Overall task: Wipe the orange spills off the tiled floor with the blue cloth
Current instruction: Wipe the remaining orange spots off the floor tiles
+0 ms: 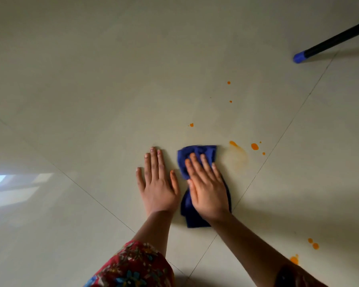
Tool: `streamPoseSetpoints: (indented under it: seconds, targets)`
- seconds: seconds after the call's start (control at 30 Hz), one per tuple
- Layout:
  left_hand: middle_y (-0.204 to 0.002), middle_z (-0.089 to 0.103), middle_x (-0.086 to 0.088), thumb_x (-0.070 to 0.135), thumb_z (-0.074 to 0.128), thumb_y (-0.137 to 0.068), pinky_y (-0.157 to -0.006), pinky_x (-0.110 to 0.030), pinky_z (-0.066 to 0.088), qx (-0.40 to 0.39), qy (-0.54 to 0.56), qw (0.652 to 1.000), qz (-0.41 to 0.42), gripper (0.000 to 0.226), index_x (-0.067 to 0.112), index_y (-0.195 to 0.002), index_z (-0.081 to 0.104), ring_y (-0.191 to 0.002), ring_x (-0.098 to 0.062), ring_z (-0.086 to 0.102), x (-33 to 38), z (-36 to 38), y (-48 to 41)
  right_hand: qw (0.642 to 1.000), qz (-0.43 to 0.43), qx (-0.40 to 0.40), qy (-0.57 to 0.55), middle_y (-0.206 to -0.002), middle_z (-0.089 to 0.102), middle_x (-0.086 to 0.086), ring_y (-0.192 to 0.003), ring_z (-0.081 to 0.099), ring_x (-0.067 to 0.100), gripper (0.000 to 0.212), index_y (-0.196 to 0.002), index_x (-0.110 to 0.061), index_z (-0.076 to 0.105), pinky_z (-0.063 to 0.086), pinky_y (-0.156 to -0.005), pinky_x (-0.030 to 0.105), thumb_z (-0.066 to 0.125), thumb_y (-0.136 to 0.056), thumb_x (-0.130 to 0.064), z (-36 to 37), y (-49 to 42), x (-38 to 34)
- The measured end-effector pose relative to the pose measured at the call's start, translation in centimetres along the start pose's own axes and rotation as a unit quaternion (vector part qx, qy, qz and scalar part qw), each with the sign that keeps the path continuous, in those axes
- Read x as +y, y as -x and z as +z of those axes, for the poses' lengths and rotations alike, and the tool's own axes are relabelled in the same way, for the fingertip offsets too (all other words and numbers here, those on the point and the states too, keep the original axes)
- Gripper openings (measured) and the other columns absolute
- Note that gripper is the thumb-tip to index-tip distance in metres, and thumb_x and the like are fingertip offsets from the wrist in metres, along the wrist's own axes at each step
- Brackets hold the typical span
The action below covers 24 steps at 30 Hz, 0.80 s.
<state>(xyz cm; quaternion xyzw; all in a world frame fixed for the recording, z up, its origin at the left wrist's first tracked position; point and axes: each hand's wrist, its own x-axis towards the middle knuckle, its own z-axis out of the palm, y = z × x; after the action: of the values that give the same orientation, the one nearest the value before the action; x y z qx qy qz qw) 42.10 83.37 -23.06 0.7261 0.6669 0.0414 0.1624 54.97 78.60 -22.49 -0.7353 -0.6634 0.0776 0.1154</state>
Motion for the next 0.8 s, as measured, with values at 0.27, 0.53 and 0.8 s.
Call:
streamPoseSetpoints:
  seconds: [0.27, 0.53, 0.8]
  targets:
    - [-0.161, 0.001, 0.004, 0.039, 0.026, -0.095, -0.118, -0.039, 0.002, 0.0, 0.006, 1.0, 0.005, 0.065, 0.017, -0.155, 0.012, -0.149, -0.014, 0.004, -0.1, 0.0, 0.0, 0.996, 0.089, 0.025, 0.001, -0.154, 0.038, 0.002, -0.144, 0.031, 0.024, 0.049, -0.145, -0.015, 0.044, 0.026, -0.117, 0.044, 0.037, -0.098, -0.025, -0.5, -6.8, 3.7]
    - [-0.16, 0.015, -0.006, 0.025, 0.024, -0.094, -0.119, -0.035, -0.002, -0.011, 0.007, 0.998, 0.069, 0.06, 0.009, -0.152, 0.023, -0.148, -0.014, 0.01, 1.1, -1.0, -2.2, 0.996, -0.076, -0.034, 0.016, -0.156, 0.035, 0.0, -0.145, 0.029, 0.021, 0.048, -0.147, -0.017, 0.041, 0.025, -0.118, 0.042, 0.033, -0.101, -0.028, -0.3, -7.2, 1.7]
    - [-0.161, 0.014, -0.003, 0.031, 0.024, -0.097, -0.12, -0.033, 0.003, -0.023, 0.015, 0.995, 0.091, 0.06, 0.012, -0.153, 0.019, -0.148, -0.013, 0.01, 4.2, 0.2, -5.2, 0.987, 0.152, 0.036, 0.041, -0.157, 0.032, 0.002, -0.147, 0.025, 0.024, 0.051, -0.148, -0.015, 0.038, 0.019, -0.12, 0.043, 0.033, -0.099, -0.026, -0.4, -9.5, 3.5]
